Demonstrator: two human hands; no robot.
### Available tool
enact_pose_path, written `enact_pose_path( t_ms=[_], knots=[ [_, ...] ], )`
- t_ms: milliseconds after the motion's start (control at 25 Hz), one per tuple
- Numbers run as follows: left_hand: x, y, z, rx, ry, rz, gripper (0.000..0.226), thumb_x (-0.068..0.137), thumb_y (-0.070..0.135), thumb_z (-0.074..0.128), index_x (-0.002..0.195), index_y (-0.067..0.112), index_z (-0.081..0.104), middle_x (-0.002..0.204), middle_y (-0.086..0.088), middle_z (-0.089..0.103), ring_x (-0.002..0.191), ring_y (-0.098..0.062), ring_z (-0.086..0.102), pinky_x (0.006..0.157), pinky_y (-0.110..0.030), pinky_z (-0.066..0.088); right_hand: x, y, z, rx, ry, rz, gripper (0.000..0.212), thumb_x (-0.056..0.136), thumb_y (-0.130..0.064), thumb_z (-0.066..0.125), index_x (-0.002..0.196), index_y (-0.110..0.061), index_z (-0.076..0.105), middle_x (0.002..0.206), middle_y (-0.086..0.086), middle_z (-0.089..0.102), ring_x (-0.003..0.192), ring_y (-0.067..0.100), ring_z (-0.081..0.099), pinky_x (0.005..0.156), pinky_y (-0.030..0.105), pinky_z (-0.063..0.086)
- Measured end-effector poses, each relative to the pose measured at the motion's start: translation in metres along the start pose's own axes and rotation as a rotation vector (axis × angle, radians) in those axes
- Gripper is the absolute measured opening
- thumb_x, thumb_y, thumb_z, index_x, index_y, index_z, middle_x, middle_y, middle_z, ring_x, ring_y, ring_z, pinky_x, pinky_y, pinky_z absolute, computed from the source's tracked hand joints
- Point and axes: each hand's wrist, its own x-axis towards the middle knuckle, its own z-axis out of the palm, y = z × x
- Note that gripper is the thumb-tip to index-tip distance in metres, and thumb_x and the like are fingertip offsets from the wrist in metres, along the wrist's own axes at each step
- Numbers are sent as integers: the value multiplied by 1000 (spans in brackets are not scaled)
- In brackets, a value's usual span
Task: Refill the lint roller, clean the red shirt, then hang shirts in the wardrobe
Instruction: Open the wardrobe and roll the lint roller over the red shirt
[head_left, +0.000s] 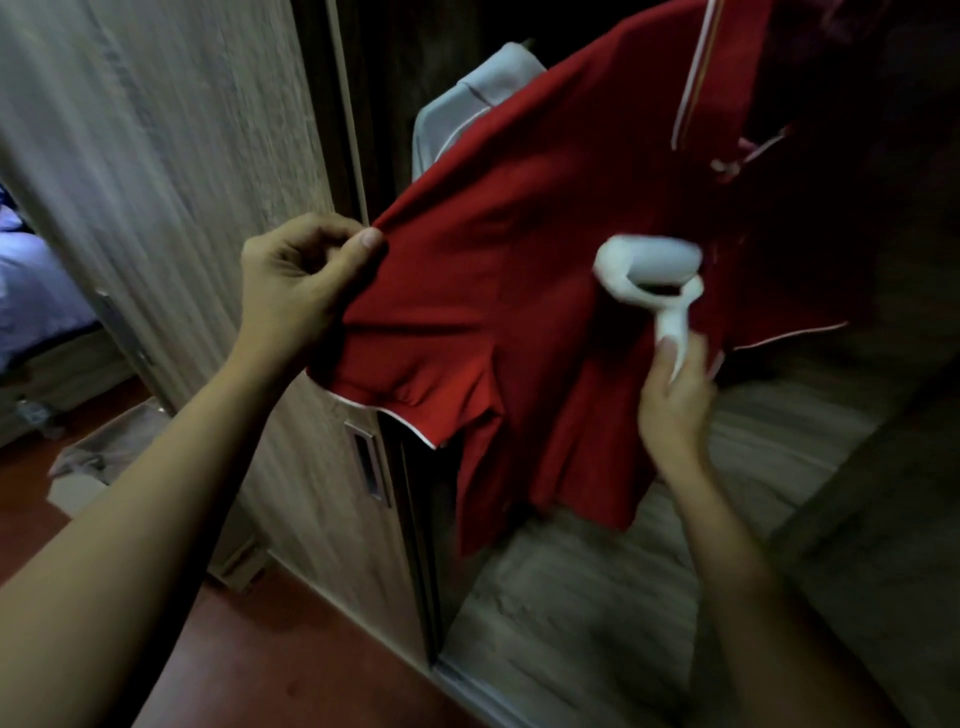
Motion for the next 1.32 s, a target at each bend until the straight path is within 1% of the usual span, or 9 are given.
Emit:
enact_pose_path(
  t_ms=[160,240,360,560,720,840,920,1080,1320],
  knots=[
    [-1,2,-1,27,-11,-17,10,82,29,68,72,33,67,54,18,60,55,-1,48,54,-19,39,-92,69,37,-236,-413,236,37,97,-32,38,108,0,53,84,33,65,77,47,64,64,45,48],
    [0,5,-2,51,-11,-25,10,82,31,68,73,33,66,55,15,60,56,-2,49,55,-19,39,-122,80,33,-227,-488,363,36,97,-34,36,109,-4,52,85,29,66,80,44,64,69,44,51],
    [-11,4,1,112,-2,-44,7,83,32,66,76,32,64,65,-3,61,63,-13,52,58,-26,41,-117,67,15,-143,-365,353,30,97,-29,38,106,-4,52,78,27,64,74,44,63,64,46,51],
    [-77,5,55,156,-53,-75,7,83,34,63,78,29,61,64,23,60,54,8,46,55,-12,37,-66,38,-49,-91,-200,270,32,98,-29,34,113,-7,50,77,17,60,73,35,59,66,40,45],
    [-116,3,97,135,-93,-115,16,84,39,58,77,25,56,59,14,57,55,6,49,56,-12,38,-61,37,-89,-109,-162,247,30,98,-31,33,109,-9,51,65,3,53,62,27,55,59,35,42],
    [-134,15,118,163,-203,-111,23,87,39,54,82,17,59,62,9,58,61,-5,56,55,-9,38,-75,31,-114,-136,-139,257,29,98,-31,33,103,-9,52,61,-2,50,57,14,52,51,28,38],
    [-141,29,124,168,-261,-105,24,90,35,54,98,13,62,76,3,66,67,-3,59,61,-4,38,-89,19,-133,-152,-118,259,30,98,-31,33,101,-8,51,61,-4,51,56,11,52,49,27,36],
    [-151,55,124,120,-356,-95,43,95,29,50,131,6,48,129,-8,58,116,-15,55,92,-8,31,-123,-16,-168,-203,-48,267,26,98,-29,35,102,-9,52,61,-7,50,55,13,47,53,31,30],
    [-206,99,93,34,-653,-23,48,98,24,43,140,4,36,147,-13,38,136,-23,36,106,-14,19,-234,-66,-217,-310,91,310,33,96,-38,34,102,-11,50,70,7,56,72,39,59,60,36,40]
  ],
)
